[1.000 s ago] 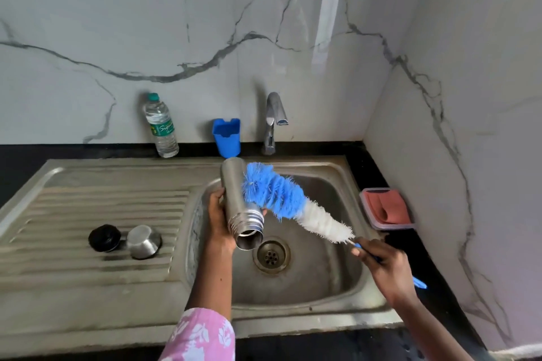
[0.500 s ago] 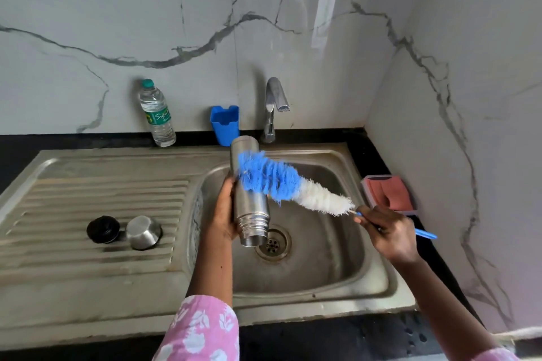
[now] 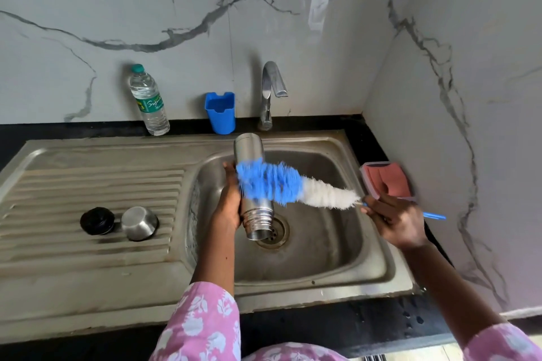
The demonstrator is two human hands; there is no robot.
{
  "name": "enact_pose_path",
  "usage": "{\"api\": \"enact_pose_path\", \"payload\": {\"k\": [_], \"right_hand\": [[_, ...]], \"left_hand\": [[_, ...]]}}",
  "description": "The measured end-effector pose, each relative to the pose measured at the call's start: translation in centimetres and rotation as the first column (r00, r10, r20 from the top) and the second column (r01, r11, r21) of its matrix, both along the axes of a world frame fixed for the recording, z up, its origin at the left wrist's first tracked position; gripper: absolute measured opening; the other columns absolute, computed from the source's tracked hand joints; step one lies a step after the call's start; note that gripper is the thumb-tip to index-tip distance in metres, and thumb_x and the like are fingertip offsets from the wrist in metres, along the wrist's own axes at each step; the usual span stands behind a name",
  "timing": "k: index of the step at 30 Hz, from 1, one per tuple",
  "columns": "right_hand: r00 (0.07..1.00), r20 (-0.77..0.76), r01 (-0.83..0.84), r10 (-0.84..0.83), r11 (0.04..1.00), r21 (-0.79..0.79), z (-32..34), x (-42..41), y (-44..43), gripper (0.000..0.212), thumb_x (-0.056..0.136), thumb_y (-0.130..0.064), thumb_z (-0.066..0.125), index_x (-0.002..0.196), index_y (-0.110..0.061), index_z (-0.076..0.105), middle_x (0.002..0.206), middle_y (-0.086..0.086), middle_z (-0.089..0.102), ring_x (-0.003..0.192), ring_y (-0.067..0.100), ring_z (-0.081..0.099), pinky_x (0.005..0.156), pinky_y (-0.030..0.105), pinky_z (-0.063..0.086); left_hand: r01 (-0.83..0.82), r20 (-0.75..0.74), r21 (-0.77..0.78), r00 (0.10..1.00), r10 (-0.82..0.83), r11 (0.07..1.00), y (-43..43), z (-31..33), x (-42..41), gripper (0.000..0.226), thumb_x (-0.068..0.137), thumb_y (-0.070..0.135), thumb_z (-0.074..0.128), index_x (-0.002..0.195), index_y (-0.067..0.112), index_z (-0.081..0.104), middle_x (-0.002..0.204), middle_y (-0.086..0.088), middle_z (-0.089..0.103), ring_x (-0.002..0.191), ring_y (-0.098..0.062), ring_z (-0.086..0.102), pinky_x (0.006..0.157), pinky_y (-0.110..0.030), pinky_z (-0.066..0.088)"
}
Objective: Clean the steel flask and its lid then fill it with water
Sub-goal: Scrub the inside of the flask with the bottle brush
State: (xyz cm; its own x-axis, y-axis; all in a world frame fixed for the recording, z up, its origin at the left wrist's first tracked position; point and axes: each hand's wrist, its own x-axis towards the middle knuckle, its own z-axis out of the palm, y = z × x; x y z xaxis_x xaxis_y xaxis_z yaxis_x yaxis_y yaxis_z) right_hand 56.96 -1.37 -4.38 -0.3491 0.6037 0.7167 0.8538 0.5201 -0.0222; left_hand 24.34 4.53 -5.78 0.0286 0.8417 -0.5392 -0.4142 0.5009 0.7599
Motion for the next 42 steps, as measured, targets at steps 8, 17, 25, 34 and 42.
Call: {"api": "enact_pose_path", "payload": {"k": [8, 17, 25, 34, 42], "right_hand": [[0.990, -0.006, 0.142, -0.142, 0.990, 0.021, 0.0, 0.0, 0.3, 0.045, 0.098, -0.039, 0.042, 0.087, -0.010, 0.075, 0.058, 0.005, 0.060, 0.041, 0.028, 0.056, 0.034, 0.029, 0.042], [0.998, -0.064, -0.001, 0.001, 1.000, -0.002, -1.2, 0.9, -1.7, 0.039, 0.096, -0.032, 0.050, 0.084, -0.004, 0.074, 0.064, 0.007, 0.064, 0.047, 0.028, 0.060, 0.041, 0.033, 0.049], [0.955, -0.109, 0.281, -0.275, 0.958, 0.048, 0.2, -2.4, 1.4, 0.051, 0.098, -0.042, 0.039, 0.083, -0.008, 0.074, 0.056, 0.007, 0.059, 0.040, 0.030, 0.055, 0.034, 0.027, 0.038], [0.968, -0.165, 0.194, -0.187, 0.981, 0.024, -1.9, -2.7, -0.1, 0.044, 0.097, -0.038, 0.046, 0.085, -0.007, 0.075, 0.058, 0.006, 0.061, 0.042, 0.027, 0.057, 0.032, 0.030, 0.041], [0.922, -0.163, 0.351, -0.351, 0.936, -0.026, -1.4, -4.6, 0.6, 0.038, 0.090, -0.038, 0.051, 0.083, -0.010, 0.075, 0.055, 0.006, 0.060, 0.037, 0.029, 0.054, 0.033, 0.025, 0.036]], "left_hand": [[-0.021, -0.003, -0.031, 1.000, 0.021, 0.999, 0.1, 1.0, 0.2, 0.090, 0.069, 0.089, 0.033, 0.124, 0.021, 0.056, 0.112, -0.013, 0.069, 0.104, -0.030, 0.065, 0.092, -0.047, 0.051], [-0.083, 0.106, 0.124, 0.992, 0.070, 0.989, -0.4, 1.1, -0.5, 0.102, 0.054, 0.089, 0.047, 0.128, 0.019, 0.056, 0.117, -0.014, 0.066, 0.109, -0.031, 0.063, 0.099, -0.055, 0.045], [0.106, 0.105, 0.062, 0.988, -0.112, 0.992, -1.3, 0.8, 0.2, 0.106, 0.052, 0.090, 0.052, 0.126, 0.015, 0.057, 0.112, -0.020, 0.066, 0.090, -0.030, 0.067, 0.072, -0.039, 0.056], [0.106, 0.206, 0.090, 0.971, -0.123, 0.990, -1.5, 0.4, -0.2, 0.102, 0.056, 0.086, 0.054, 0.124, 0.010, 0.059, 0.107, -0.019, 0.065, 0.084, -0.027, 0.067, 0.069, -0.036, 0.058], [0.160, 0.229, 0.080, 0.958, -0.174, 0.984, -2.5, 0.1, 0.1, 0.093, 0.055, 0.080, 0.053, 0.112, 0.007, 0.062, 0.100, -0.020, 0.066, 0.072, -0.026, 0.068, 0.059, -0.034, 0.058]]}}
